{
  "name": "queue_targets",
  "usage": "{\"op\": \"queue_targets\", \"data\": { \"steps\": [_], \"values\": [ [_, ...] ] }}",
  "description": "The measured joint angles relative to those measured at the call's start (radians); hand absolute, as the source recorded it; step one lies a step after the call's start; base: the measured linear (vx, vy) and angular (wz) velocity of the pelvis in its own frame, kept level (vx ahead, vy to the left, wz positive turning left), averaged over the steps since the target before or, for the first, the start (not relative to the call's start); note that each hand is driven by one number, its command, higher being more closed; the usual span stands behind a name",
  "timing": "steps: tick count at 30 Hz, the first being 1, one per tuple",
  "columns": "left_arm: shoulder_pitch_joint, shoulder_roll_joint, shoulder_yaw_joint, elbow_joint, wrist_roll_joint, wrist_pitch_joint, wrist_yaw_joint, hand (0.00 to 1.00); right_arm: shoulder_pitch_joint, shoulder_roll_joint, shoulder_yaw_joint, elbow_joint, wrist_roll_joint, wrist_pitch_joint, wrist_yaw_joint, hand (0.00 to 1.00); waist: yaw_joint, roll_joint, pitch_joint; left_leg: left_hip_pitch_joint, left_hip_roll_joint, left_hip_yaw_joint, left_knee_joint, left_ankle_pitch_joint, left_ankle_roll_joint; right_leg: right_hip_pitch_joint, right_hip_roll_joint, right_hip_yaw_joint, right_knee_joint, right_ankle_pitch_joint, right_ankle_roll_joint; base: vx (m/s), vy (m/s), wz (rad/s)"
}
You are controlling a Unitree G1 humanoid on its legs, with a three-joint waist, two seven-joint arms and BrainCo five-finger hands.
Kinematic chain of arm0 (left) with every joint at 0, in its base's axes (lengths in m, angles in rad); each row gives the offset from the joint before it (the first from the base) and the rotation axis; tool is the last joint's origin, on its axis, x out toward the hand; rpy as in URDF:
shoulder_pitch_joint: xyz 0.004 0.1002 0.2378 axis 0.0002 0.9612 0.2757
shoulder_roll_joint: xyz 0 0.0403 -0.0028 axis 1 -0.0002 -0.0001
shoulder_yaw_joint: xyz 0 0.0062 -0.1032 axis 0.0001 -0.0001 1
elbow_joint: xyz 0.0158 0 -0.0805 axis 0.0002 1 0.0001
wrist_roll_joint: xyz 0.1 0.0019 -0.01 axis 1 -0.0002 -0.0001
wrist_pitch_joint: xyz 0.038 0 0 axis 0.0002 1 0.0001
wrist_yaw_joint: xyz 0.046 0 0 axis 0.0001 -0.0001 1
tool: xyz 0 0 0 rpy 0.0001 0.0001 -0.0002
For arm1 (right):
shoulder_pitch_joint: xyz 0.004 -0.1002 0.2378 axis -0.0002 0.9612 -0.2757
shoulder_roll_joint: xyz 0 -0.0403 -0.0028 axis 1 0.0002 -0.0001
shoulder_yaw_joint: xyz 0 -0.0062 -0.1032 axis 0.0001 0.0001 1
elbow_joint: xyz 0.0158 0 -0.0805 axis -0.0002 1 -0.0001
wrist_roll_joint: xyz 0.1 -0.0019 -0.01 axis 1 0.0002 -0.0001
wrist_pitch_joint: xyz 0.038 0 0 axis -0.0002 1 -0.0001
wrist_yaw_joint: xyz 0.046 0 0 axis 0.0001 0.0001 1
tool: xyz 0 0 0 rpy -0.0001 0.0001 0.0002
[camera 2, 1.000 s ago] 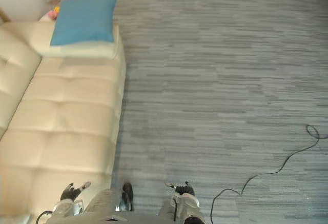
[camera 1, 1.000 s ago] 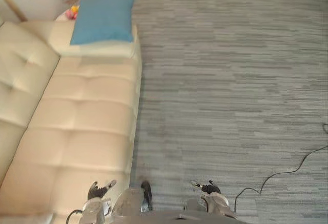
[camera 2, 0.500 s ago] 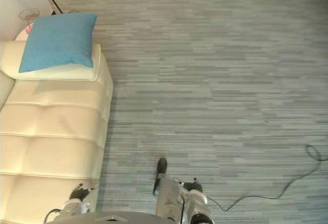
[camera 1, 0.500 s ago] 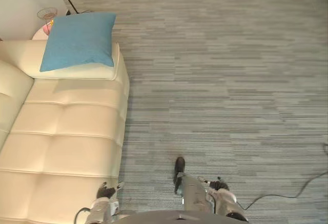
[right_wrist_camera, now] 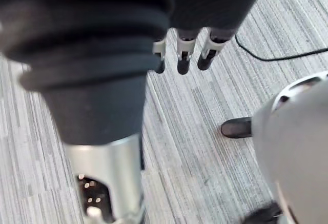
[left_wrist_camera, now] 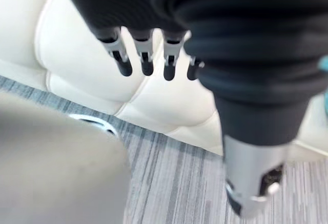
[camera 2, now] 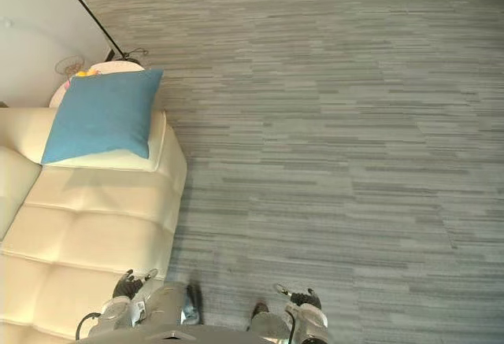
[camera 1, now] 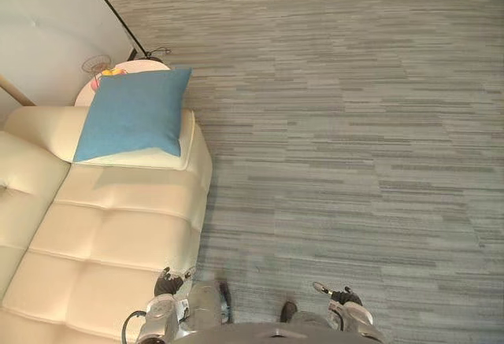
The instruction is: Pick up cushions and gather them together orderly.
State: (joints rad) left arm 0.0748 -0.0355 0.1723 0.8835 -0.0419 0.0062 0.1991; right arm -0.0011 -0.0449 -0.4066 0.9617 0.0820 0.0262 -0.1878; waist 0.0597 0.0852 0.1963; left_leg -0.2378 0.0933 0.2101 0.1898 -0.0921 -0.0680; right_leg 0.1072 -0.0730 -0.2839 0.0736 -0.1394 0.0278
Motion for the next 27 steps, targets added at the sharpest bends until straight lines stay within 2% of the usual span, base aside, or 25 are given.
{"op": "queue_targets", "data": {
  "steps": [2,3,4,5,6,7,9,10,11,12,13,14,15,16,18,19,20,21,22,23,24,25,26,27],
  "values": [
    [-0.001,-0.001,0.0,0.0,0.0,0.0,0.0,0.0,0.0,-0.003,0.002,0.001,-0.001,0.001,0.0,0.0,0.016,-0.002,-0.002,-0.003,-0.012,-0.01,-0.023,0.097,0.001,0.017,-0.005,0.014,-0.006,-0.015,0.023,0.39,0.193,-0.14],
    [-0.007,0.009,-0.001,0.002,0.007,0.001,-0.001,0.0,-0.006,0.01,0.005,0.009,-0.006,0.003,0.0,0.0,0.021,-0.028,-0.018,0.01,-0.052,-0.008,-0.024,0.124,0.072,0.039,-0.03,0.028,-0.024,-0.019,0.043,0.54,0.183,-0.07],
    [-0.009,0.02,0.0,0.0,0.009,0.0,-0.002,0.0,-0.006,0.02,0.01,0.02,-0.009,0.005,0.0,0.0,0.016,-0.054,-0.02,0.009,-0.069,0.001,0.004,0.115,0.108,0.053,-0.056,0.036,-0.034,-0.005,0.052,0.57,0.178,0.07],
    [-0.01,0.028,0.002,0.001,0.009,0.0,-0.002,0.0,-0.007,0.023,0.011,0.023,-0.009,0.006,0.0,0.0,0.015,-0.062,-0.021,0.009,-0.074,0.005,0.02,0.105,0.116,0.061,-0.064,0.042,-0.037,0.001,0.06,0.54,0.178,0.13],
    [-0.011,0.034,0.004,0.001,0.007,0.0,-0.002,0.0,-0.008,0.03,0.01,0.032,-0.01,0.007,0.001,0.0,0.021,-0.077,-0.025,0.012,-0.083,0.014,0.07,0.07,0.128,0.083,-0.081,0.071,-0.031,0.02,0.069,0.47,0.188,-0.03],
    [-0.002,0.037,0.005,0.007,0.007,0.0,0.0,0.0,-0.007,0.034,0.011,0.038,-0.011,0.007,0.003,0.0,0.035,-0.082,-0.049,0.042,-0.089,0.022,0.098,0.008,0.132,0.08,-0.087,0.109,0.036,0.029,0.076,0.44,0.176,-0.11],
    [0.0,0.036,0.003,0.02,0.007,0.001,0.005,0.0,-0.007,0.032,0.011,0.04,-0.013,0.005,0.003,0.0,0.037,-0.078,-0.065,0.068,-0.088,0.023,0.096,-0.038,0.132,0.049,-0.092,0.125,0.136,0.019,0.091,0.35,0.146,-0.15],
    [0.0,0.04,0.0,0.038,0.005,0.001,0.011,0.0,-0.01,0.034,0.012,0.042,-0.023,0.001,0.005,0.0,0.029,-0.077,-0.073,0.109,-0.094,0.025,0.085,-0.075,0.138,-0.053,-0.118,0.148,0.392,0.013,0.137,0.37,0.151,-0.02],
    [-0.001,0.049,-0.008,0.04,0.004,0.003,0.014,0.0,-0.011,0.037,0.015,0.043,-0.031,0.003,0.005,0.0,0.021,-0.083,-0.067,0.147,-0.104,0.02,0.071,-0.082,0.141,-0.132,-0.142,0.17,0.594,0.041,0.188,0.44,0.159,0.18],
    [0.0,0.059,-0.022,0.047,0.003,0.01,0.016,0.0,-0.003,0.038,0.02,0.038,-0.03,0.005,0.005,0.0,0.011,-0.089,-0.065,0.192,-0.115,0.01,0.051,-0.085,0.143,-0.19,-0.16,0.167,0.754,0.043,0.195,0.22,0.065,0.28],
    [0.001,0.067,-0.027,0.051,0.003,0.011,0.016,0.0,-0.001,0.032,0.022,0.036,-0.033,0.004,0.005,0.0,0.007,-0.09,-0.065,0.22,-0.119,0.006,0.037,-0.085,0.143,-0.215,-0.17,0.157,0.811,0.034,0.184,0.36,0.082,0.3],
    [0.013,0.073,-0.035,0.05,0.004,0.013,0.017,0.0,0.001,0.02,0.021,0.039,-0.033,0.005,0.004,0.0,0.004,-0.074,-0.053,0.313,-0.121,-0.001,-0.02,-0.085,0.143,-0.246,-0.173,0.112,0.887,-0.022,0.128,0.33,0.048,0.24],
    [0.021,0.082,-0.037,0.052,0.005,0.014,0.017,0.0,0.0,0.019,0.022,0.039,-0.033,0.004,0.005,0.0,-0.006,-0.075,-0.051,0.377,-0.12,-0.016,-0.058,-0.085,0.143,-0.263,-0.172,0.062,0.873,-0.068,0.1,0.45,0.03,0.29],
    [0.022,0.085,-0.037,0.053,0.005,0.015,0.017,0.0,0.001,0.02,0.022,0.039,-0.033,0.004,0.005,0.0,-0.01,-0.076,-0.051,0.401,-0.118,-0.024,-0.072,-0.085,0.143,-0.278,-0.169,0.038,0.84,-0.09,0.088,0.34,-0.046,0.38],
    [0.018,0.079,-0.037,0.053,0.005,0.015,0.017,0.0,0.002,0.02,0.02,0.038,-0.031,0.003,0.006,0.0,-0.023,-0.073,-0.047,0.418,-0.109,-0.061,-0.076,-0.086,0.143,-0.326,-0.159,-0.008,0.666,-0.115,0.064,0.29,-0.123,0.59],
    [0.015,0.07,-0.036,0.052,0.005,0.015,0.017,0.0,-0.007,0.014,0.009,0.036,-0.032,-0.001,0.005,0.0,-0.032,-0.059,-0.034,0.426,-0.08,-0.095,-0.077,-0.107,0.126,-0.354,-0.114,0.022,0.484,-0.089,0.05,0.25,-0.174,0.62],
    [0.015,0.07,-0.036,0.052,0.005,0.015,0.017,0.0,-0.008,0.014,0.009,0.035,-0.032,-0.001,0.005,0.0,-0.032,-0.059,-0.028,0.431,-0.072,-0.104,-0.077,-0.115,0.114,-0.358,-0.095,0.048,0.404,-0.061,0.053,0.3,-0.247,0.61],
    [0.015,0.071,-0.029,0.052,0.005,0.015,0.017,0.0,-0.006,0.02,0.008,0.035,-0.031,-0.001,0.005,0.0,-0.032,-0.067,-0.025,0.433,-0.065,-0.128,-0.075,-0.126,0.097,-0.356,-0.072,0.115,0.262,0.007,0.061,0.28,-0.276,0.72],
    [0.014,0.07,-0.005,0.051,0.005,0.015,0.017,0.0,-0.002,0.032,-0.006,0.035,-0.029,-0.001,0.005,0.0,-0.032,-0.09,-0.017,0.443,-0.062,-0.17,-0.071,-0.157,0.067,-0.352,-0.06,0.228,0.106,0.117,0.08,0.3,-0.317,0.78],
    [0.01,0.067,0.005,0.051,0.005,0.015,0.016,0.0,-0.003,0.034,-0.009,0.035,-0.029,0.0,0.005,0.0,-0.031,-0.093,-0.012,0.448,-0.058,-0.186,-0.07,-0.169,0.055,-0.342,-0.056,0.246,0.102,0.169,0.095,0.29,-0.381,0.88],
    [-0.001,0.057,0.027,0.053,0.005,0.016,0.017,0.0,-0.002,0.036,-0.011,0.033,-0.029,0.0,0.005,0.0,-0.034,-0.09,-0.01,0.455,-0.036,-0.216,-0.068,-0.185,0.039,-0.321,-0.031,0.253,0.109,0.221,0.092,0.16,-0.243,0.57],
    [-0.002,0.042,0.034,0.056,0.005,0.016,0.017,0.0,-0.002,0.028,-0.016,0.031,-0.03,0.0,0.005,0.0,-0.032,-0.069,-0.009,0.459,-0.022,-0.222,-0.068,-0.191,0.035,-0.319,-0.016,0.24,0.128,0.196,0.09,0.25,-0.341,0.53],
    [-0.002,0.006,0.06,0.056,0.005,0.015,0.017,0.0,-0.003,0.023,-0.036,0.023,-0.029,-0.001,0.005,0.0,-0.018,-0.047,-0.007,0.466,0.003,-0.236,-0.066,-0.193,0.031,-0.346,0.004,0.227,0.216,0.128,0.071,0.26,-0.278,0.34],
    [0.001,-0.011,0.075,0.059,0.005,0.015,0.018,0.0,-0.004,0.024,-0.038,0.011,-0.029,-0.001,0.005,0.0,-0.018,-0.033,-0.013,0.47,0.012,-0.244,-0.059,-0.191,0.028,-0.361,0.003,0.212,0.282,0.078,0.061,0.3,-0.326,0.33]
  ]
}}
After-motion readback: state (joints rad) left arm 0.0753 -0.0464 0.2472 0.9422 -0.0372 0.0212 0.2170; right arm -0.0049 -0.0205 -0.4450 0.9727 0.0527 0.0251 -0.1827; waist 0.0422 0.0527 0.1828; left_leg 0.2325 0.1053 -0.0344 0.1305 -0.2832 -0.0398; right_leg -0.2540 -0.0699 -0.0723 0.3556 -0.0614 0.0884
